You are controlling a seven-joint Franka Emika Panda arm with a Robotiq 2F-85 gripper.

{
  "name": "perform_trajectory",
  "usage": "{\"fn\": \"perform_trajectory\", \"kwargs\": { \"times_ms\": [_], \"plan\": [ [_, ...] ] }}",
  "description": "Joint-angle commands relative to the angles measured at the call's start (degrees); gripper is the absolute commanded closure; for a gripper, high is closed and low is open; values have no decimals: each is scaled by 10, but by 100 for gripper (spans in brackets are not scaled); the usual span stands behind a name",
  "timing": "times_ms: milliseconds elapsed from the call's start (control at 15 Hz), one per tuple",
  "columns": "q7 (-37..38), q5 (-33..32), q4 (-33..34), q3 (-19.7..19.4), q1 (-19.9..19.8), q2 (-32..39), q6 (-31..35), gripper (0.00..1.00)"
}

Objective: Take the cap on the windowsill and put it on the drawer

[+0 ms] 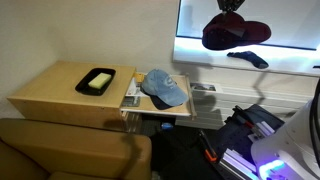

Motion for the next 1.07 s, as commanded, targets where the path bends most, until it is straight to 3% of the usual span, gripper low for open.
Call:
{"fn": "perform_trajectory", "kwargs": {
  "times_ms": [0,533,800,933,1000],
  "plan": [
    [-3,0,1,0,-2,0,-1,99],
    [58,-81,-100,104,96,-3,203,99],
    [99,-58,-137,136,130,2,304,99],
    [118,-49,-145,141,136,7,328,99],
    [109,-58,-127,140,135,9,297,99]
  ]
}}
